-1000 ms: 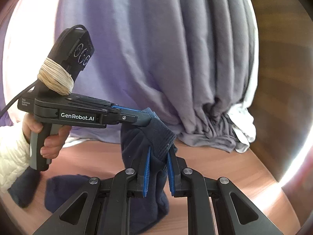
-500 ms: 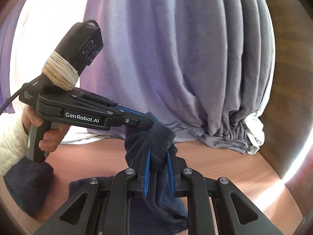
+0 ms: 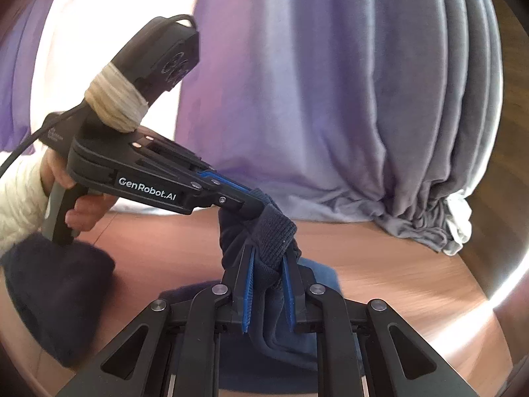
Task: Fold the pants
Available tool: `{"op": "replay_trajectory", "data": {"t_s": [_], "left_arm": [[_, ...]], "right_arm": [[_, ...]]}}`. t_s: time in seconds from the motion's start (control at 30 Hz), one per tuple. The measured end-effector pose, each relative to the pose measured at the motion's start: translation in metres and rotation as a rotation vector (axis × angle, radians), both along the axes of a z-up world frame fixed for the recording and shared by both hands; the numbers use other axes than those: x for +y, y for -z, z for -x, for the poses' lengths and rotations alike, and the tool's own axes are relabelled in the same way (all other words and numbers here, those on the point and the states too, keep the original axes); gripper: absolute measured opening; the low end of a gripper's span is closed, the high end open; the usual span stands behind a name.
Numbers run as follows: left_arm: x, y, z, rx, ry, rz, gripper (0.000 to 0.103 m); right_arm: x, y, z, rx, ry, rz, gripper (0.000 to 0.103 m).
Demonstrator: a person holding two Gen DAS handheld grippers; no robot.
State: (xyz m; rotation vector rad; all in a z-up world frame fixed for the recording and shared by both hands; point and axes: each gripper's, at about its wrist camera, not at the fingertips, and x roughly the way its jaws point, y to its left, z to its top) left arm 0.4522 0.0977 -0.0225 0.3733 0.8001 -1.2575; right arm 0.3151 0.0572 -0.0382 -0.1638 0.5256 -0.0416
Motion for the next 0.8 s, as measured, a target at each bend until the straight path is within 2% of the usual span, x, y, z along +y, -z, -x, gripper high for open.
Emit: {"op": "replay_trajectory", "data": {"t_s": [0.3, 0.43, 0.5, 0.57, 0.7, 0.8], "left_arm": [[0.023, 0.042, 0.016, 0.046, 0.021, -0.088, 0.011], [0.033, 0.052, 0.027, 0.03, 0.005, -0.135, 0.011], [0.038, 0.055, 0.028, 0.029, -0.013, -0.156, 0.012], [0.045, 0.056, 0.033, 0.021, -0.029, -0.184, 0.013], [0.059, 0.052, 0.044, -0.026, -0.096, -0.229, 0.021], [0.071, 0.044, 0.045, -0.014, -0.166, -0.207, 0.022]], "right_arm": [[0.029, 0.041, 0.004, 0.121, -0.077, 0.07, 0.017], [0.035, 0.053, 0.01, 0.184, -0.125, 0.05, 0.018], [0.036, 0.054, 0.013, 0.202, -0.141, 0.03, 0.026], [0.037, 0.054, 0.019, 0.204, -0.157, 0.006, 0.031], [0.033, 0.043, 0.029, 0.159, -0.143, -0.031, 0.031], [0.021, 0.039, 0.027, 0.129, -0.107, -0.082, 0.032]]}}
